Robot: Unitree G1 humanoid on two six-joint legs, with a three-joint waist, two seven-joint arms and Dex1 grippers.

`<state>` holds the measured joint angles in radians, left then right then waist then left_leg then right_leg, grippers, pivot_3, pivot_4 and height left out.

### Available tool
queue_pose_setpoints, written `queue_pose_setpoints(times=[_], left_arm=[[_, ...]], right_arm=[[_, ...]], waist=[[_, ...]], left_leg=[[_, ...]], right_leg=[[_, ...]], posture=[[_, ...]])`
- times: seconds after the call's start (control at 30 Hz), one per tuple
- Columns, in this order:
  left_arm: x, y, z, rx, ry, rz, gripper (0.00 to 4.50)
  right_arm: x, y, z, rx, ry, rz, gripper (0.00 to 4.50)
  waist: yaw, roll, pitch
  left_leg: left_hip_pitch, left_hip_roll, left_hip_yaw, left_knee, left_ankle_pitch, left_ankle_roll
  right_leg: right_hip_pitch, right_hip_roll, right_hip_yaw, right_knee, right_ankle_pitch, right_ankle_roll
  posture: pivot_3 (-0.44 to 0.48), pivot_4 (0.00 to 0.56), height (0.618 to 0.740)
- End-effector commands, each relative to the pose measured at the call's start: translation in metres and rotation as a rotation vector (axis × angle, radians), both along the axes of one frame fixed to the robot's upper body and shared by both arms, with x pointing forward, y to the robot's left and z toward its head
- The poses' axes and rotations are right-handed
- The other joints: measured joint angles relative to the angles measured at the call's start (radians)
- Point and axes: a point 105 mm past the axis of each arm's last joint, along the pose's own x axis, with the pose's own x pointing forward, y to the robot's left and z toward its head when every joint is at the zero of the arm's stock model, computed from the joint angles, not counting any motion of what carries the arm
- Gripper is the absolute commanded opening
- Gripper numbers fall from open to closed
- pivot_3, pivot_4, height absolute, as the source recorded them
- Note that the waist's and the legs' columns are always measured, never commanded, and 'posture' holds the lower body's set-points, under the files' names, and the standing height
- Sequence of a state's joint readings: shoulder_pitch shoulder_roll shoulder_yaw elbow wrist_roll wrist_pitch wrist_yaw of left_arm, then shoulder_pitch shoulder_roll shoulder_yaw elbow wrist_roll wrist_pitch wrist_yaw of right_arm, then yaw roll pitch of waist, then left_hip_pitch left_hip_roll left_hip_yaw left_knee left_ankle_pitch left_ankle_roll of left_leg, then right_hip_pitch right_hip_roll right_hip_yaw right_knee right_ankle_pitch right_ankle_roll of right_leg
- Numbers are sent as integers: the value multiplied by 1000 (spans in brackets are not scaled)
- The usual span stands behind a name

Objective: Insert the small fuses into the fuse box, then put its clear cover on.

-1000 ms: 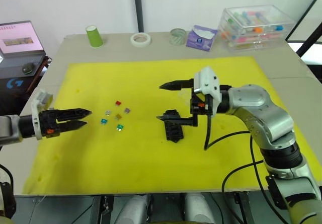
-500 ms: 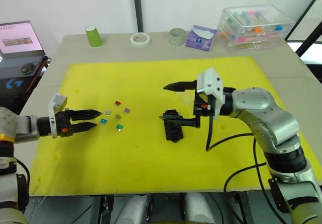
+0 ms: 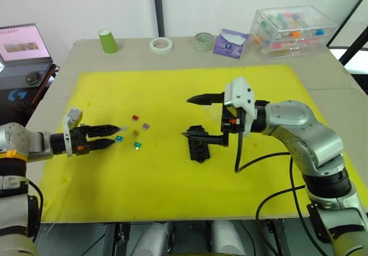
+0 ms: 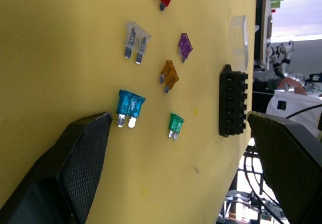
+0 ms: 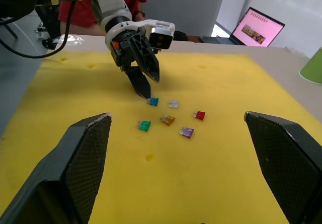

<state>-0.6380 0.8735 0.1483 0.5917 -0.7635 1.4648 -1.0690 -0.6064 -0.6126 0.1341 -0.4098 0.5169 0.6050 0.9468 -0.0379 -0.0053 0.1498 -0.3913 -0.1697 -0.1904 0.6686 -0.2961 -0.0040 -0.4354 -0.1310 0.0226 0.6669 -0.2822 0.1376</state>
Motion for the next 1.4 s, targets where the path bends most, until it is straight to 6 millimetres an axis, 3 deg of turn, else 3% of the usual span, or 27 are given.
queue_pose_setpoints(times=[0.03,0.4,0.43,0.5,0.87,1.03,1.17,1.4], left_arm=[[6,-6,1,-8,-9,-12,4500],[6,-4,-6,18,11,-9,4500],[7,-3,-7,21,13,0,4330],[8,-1,-9,26,17,12,3902],[1,1,-18,46,41,-4,63],[-1,0,-15,40,35,-12,22],[-5,-4,1,32,-27,-58,22],[-18,-47,70,71,-477,-287,22]], right_arm=[[-5,-1,14,18,-65,1,4471],[-6,-2,16,14,-67,-10,4471],[-6,-2,16,14,-67,-10,4494],[-6,-1,16,14,-66,-8,4500],[-7,0,9,-8,-51,6,4500],[-6,-1,8,-6,-44,5,4500],[-6,-2,9,6,-25,5,4500],[-5,-11,22,46,102,7,4500]], waist=[[2,0,0],[3,0,0],[3,0,0],[2,0,0],[-5,0,0],[-6,0,0],[-6,0,0],[0,-1,0]], left_leg=[[0,0,0,0,0,0],[0,0,0,1,0,0],[0,0,0,1,0,0],[0,0,0,1,0,0],[0,0,0,0,0,0],[0,0,0,0,0,0],[0,0,0,0,0,0],[-1,0,0,1,0,0]], right_leg=[[0,0,0,0,0,0],[0,0,0,0,0,0],[0,0,0,0,0,0],[0,0,0,0,0,0],[0,0,0,0,0,0],[0,0,0,0,0,0],[0,0,0,0,0,0],[1,-1,0,-1,0,0]], posture=[[0,150,740],[0,150,740],[0,150,740],[0,150,740],[0,150,740],[0,150,740],[0,150,740],[0,150,740]])
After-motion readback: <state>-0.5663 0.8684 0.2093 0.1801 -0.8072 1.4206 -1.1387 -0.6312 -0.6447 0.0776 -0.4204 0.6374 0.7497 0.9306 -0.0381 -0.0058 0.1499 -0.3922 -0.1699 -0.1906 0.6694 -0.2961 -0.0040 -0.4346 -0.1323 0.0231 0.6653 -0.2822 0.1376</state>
